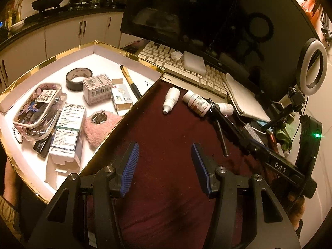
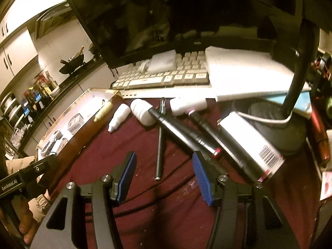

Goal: Organize objects
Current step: 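Grasp the thin black pen on the desk with the right tool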

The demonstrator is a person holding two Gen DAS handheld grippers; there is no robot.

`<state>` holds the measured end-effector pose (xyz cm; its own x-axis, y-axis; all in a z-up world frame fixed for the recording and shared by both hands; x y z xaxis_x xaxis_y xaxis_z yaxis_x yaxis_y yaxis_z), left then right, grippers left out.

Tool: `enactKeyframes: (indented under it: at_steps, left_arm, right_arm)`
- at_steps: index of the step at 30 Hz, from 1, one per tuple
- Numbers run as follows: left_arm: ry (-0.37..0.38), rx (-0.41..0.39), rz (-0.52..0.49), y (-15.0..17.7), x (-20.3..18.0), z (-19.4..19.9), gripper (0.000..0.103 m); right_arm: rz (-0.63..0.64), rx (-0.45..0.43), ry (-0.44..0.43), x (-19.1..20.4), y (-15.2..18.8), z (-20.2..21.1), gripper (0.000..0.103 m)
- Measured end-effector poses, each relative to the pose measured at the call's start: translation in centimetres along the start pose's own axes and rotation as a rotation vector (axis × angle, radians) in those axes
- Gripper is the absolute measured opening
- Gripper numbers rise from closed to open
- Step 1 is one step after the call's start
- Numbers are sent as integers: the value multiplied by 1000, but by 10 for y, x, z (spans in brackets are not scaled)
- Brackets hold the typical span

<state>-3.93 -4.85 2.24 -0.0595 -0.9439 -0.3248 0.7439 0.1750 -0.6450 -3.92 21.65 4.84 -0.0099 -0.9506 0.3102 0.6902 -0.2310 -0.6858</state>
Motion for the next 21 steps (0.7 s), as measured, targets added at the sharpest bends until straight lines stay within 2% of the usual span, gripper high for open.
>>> enactKeyframes:
  at_steps: [4, 7, 9, 11, 13, 14, 15, 17, 21]
  left_arm:
    - [-1, 12, 9, -1, 4, -5, 53]
    - [-1, 17, 18, -1, 7, -6, 52]
    - [-2, 15, 17, -2, 8, -6, 53]
    - [-1, 15, 18, -2, 9, -6, 52]
    - [-1, 17, 24, -1, 11, -6, 53]
    - [0, 19, 27, -1, 12, -7, 52]
    - [2, 21, 30, -1, 12, -7, 53]
    - [6, 24, 32, -1, 12, -8, 52]
    - [9, 24, 15, 0, 8, -6, 53]
  right_arm:
    - [25, -17, 3, 1, -9, -1, 56]
    - [67, 4, 29, 4, -14, -11, 56]
    - [93, 38, 53, 4, -15, -20, 48]
    - [102, 55, 81, 2, -15, -27, 47]
    - [115, 67, 109, -1, -13, -30, 37]
    - [110, 73, 110, -2, -12, -31, 29]
    - [100, 82, 86, -2, -11, -30, 25]
    - [107, 94, 55, 1, -8, -29, 24]
    - [167, 97, 85, 10, -3, -30, 24]
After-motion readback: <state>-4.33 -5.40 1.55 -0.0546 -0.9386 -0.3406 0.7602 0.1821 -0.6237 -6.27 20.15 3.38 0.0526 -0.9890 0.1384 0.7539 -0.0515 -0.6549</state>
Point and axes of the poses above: each gripper's, at about its wrist camera, not at the fingertips, and z roughly against the way its jaws point, x to its left, y to its underside, the point moved 2 cm from there along -z, roughly the way its jaws point
